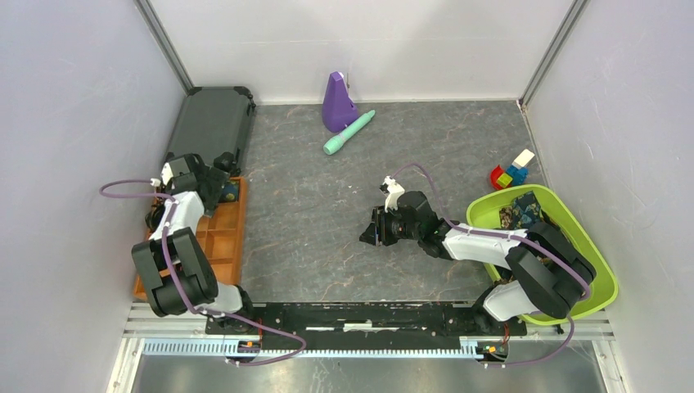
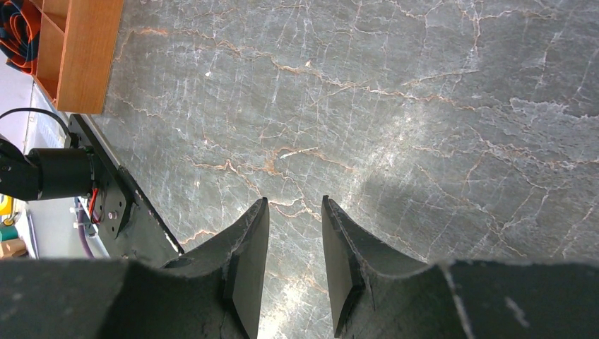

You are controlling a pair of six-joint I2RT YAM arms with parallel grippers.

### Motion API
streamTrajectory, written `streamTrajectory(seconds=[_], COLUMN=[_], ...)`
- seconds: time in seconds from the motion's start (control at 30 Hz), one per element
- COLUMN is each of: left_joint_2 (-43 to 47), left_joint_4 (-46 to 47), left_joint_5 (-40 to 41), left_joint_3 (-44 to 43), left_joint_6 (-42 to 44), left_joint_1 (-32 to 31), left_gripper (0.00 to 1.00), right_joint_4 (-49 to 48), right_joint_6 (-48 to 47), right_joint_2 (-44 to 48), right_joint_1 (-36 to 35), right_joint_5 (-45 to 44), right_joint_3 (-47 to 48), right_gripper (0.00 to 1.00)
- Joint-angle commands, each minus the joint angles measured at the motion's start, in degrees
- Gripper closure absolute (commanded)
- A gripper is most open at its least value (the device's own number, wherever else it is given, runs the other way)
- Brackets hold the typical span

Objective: Roll the ties
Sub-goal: Place the tie in the storage box, then reset both arms

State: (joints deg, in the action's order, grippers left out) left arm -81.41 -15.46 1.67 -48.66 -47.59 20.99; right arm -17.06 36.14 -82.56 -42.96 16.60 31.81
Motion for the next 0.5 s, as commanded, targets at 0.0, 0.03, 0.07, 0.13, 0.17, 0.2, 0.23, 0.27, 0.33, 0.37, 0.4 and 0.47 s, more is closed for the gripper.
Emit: streamTrajectory(seconds=[0.0,0.03,0.07,0.13,0.17,0.2,0.23,0.27,0.33,0.37,0.4,0.47], left_joint_2=[3.2,3.9,4.6,5.9,6.5,7.5,8.3,9.6,11.9,13.2,14.6,16.9], left_joint_4=[-6.2,-6.7,-7.2,-8.5,-9.4,-10.3,-11.3,-12.2,-13.9,-14.5,-15.2,-16.8], left_joint_5=[2.7,2.8,2.8,2.6,2.5,2.4,2.4,2.3,2.1,1.4,0.9,0.1], left_joint_3=[-2.2,-2.3,-2.6,-3.2,-3.7,-4.2,-4.6,-5.0,-5.6,-5.7,-5.9,-6.0], left_joint_6=[-2.1,-2.2,-2.2,-1.9,-1.4,-0.6,0.1,0.9,2.4,3.4,4.2,6.6], left_joint_1=[0.3,0.3,0.3,0.3,0.3,0.3,0.3,0.3,0.2,0.1,0.2,0.1], left_gripper=[0.07,0.06,0.05,0.01,0.01,0.00,0.00,0.00,0.00,0.00,0.00,0.00], right_joint_4=[-1.7,-1.7,-1.6,-1.5,-1.4,-1.3,-1.2,-1.1,-0.7,-0.4,-0.3,-0.1], right_joint_6=[0.1,0.1,0.2,0.0,0.0,0.0,0.0,-0.1,-0.4,-0.6,-0.9,-1.5], right_joint_2=[1.6,1.7,1.8,2.1,2.3,2.6,2.9,3.1,3.5,3.7,3.9,4.5], right_joint_1=[0.3,0.2,0.2,0.3,0.2,0.2,0.2,0.3,0.3,0.2,0.2,0.2], right_joint_5=[0.5,0.4,0.4,0.3,0.1,0.0,-0.1,-0.2,-0.3,-0.3,-0.3,-0.1], right_joint_3=[-0.1,-0.2,-0.1,-0.1,-0.1,-0.1,0.0,0.1,0.4,0.7,1.0,1.5], right_gripper=[0.60,0.60,0.60,0.60,0.60,0.60,0.59,0.59,0.59,0.59,0.59,0.57])
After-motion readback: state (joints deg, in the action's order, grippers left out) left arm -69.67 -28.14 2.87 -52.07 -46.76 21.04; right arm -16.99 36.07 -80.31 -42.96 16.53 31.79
